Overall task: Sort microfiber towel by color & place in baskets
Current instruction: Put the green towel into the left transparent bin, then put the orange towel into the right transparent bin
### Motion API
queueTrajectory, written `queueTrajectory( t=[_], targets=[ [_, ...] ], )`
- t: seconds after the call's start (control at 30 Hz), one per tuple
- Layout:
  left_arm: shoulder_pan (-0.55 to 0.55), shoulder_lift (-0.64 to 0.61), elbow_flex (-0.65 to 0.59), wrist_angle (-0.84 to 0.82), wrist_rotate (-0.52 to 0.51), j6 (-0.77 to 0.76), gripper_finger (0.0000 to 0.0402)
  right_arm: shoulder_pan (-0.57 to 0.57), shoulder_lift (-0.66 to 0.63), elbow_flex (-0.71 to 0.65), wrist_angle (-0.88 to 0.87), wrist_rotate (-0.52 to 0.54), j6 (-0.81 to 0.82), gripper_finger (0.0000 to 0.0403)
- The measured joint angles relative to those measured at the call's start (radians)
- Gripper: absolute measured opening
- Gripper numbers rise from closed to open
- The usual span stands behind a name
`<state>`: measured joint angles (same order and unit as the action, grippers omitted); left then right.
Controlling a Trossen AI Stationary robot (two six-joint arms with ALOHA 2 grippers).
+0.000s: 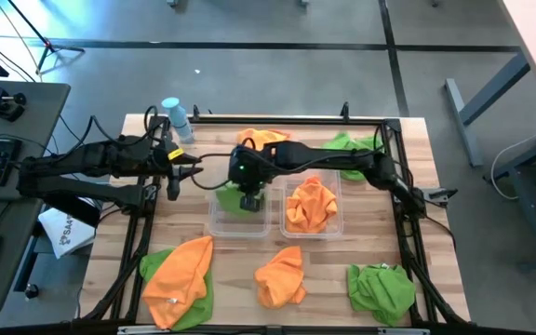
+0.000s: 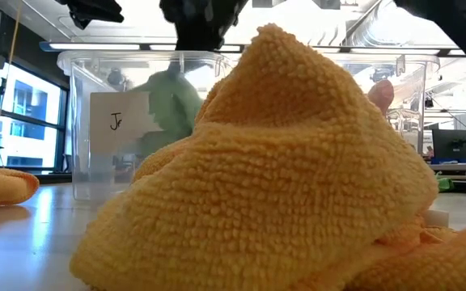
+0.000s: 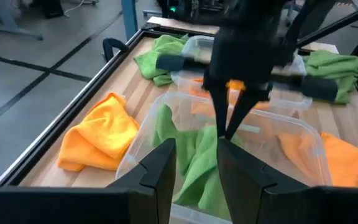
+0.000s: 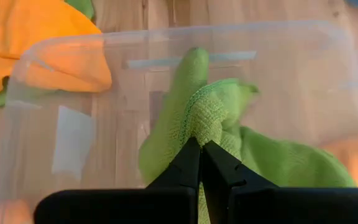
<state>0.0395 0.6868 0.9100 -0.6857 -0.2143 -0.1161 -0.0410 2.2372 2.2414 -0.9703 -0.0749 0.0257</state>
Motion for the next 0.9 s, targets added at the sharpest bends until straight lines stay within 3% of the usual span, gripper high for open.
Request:
queueTrajectory(
  t=[0.27,0.63,0.77,0.9],
  targets=[
    [0.0,-0.001,0.0,-0.025,0.054,0.024,0.0106,0.004,0.043,0.0,0.037,-0.008,0.08,0.0007],
    [-0.001,-0.001,0.0,-0.058,0.082,-0.069,0.0106,0.004,0.037,0.041,-0.102,-0.008,0.198,0.0118],
    [-0.031,0.002,0.0,-0.06,0.1,-0.125,0.0106,0.002,0.036,0.11,-0.248,-0.004,0.213,0.0123],
    [-0.099,0.029,0.0,-0.042,0.091,-0.189,0.0097,0.017,-0.028,0.081,-0.266,0.013,0.213,0.0111]
  ],
)
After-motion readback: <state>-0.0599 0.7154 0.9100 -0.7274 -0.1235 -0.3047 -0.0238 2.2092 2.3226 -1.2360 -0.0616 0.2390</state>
